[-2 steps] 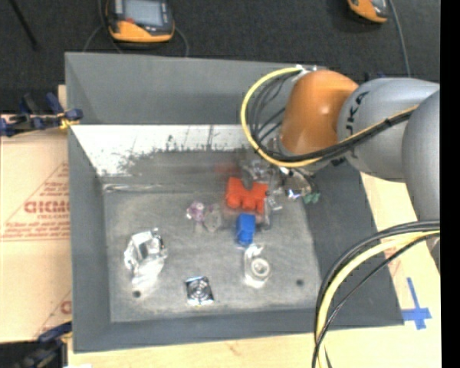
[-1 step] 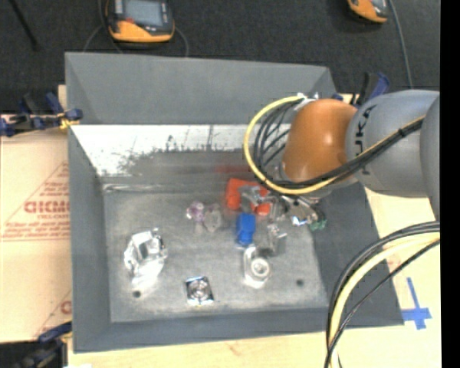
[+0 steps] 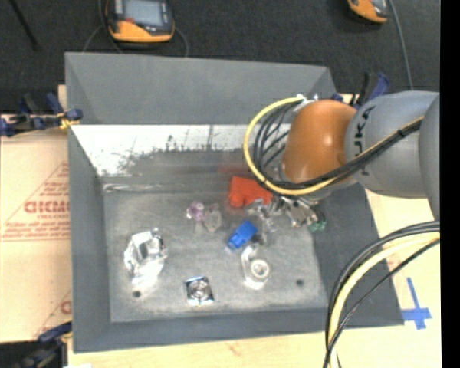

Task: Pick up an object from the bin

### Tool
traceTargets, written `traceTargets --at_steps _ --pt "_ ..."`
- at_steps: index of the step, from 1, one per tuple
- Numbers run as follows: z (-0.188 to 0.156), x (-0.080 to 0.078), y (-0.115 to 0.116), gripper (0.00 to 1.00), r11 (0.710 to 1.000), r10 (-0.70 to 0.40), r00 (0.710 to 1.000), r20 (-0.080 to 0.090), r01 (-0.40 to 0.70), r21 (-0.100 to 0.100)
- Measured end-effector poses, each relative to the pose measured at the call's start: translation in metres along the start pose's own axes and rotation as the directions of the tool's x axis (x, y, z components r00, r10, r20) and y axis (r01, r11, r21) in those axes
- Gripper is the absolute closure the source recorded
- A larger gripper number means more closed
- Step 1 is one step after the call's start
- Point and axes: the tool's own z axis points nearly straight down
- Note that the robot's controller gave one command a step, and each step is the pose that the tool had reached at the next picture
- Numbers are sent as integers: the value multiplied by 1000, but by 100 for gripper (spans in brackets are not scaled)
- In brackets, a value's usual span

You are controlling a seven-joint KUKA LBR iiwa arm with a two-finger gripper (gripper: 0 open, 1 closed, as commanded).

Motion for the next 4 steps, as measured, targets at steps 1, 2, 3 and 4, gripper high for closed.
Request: traceTargets --at_steps 1,2,3,4 --pt "1 1 0 0 1000 1 1000 -6 -1 -2" --pt "1 22 42 0 970 -245 970 -4 244 -3" --pt "0 22 40 100 970 -242 970 -3 242 -2" --pt "0 22 40 0 970 -242 970 -3 242 -2"
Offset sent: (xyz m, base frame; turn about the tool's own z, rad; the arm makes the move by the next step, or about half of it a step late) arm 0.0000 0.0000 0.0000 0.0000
